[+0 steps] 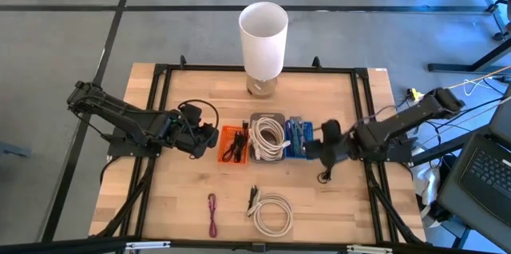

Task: Pick & Place USB Port
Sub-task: Put the black charger cable into the orange bin

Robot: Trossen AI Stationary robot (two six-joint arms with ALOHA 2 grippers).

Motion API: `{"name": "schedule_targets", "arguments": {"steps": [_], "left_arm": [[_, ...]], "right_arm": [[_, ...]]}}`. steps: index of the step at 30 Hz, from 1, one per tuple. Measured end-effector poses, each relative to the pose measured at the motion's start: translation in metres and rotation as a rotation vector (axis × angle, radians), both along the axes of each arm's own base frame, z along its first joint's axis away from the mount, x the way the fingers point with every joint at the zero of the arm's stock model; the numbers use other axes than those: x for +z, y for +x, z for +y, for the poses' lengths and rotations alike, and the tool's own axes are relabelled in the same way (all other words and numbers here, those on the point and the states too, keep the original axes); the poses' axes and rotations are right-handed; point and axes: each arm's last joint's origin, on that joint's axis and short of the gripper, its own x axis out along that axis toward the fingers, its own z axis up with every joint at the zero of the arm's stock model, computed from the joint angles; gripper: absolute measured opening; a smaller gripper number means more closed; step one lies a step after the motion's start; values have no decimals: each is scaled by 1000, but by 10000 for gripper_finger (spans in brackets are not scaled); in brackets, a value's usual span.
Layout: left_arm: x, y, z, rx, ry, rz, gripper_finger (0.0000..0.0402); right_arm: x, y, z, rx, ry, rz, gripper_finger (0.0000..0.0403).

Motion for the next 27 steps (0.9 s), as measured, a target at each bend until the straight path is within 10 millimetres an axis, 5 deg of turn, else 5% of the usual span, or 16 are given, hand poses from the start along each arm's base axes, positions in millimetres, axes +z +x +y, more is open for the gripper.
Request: {"name": "schedule_targets", "arguments": {"steps": [14, 27], "left_arm": [[0, 0, 1, -5, 23, 3, 217], [0, 1, 1, -17, 32, 9, 215]], "right_arm": [[-35, -11, 47, -177, 166, 200, 181], [-56, -13, 54, -222, 127, 353, 220]]}}
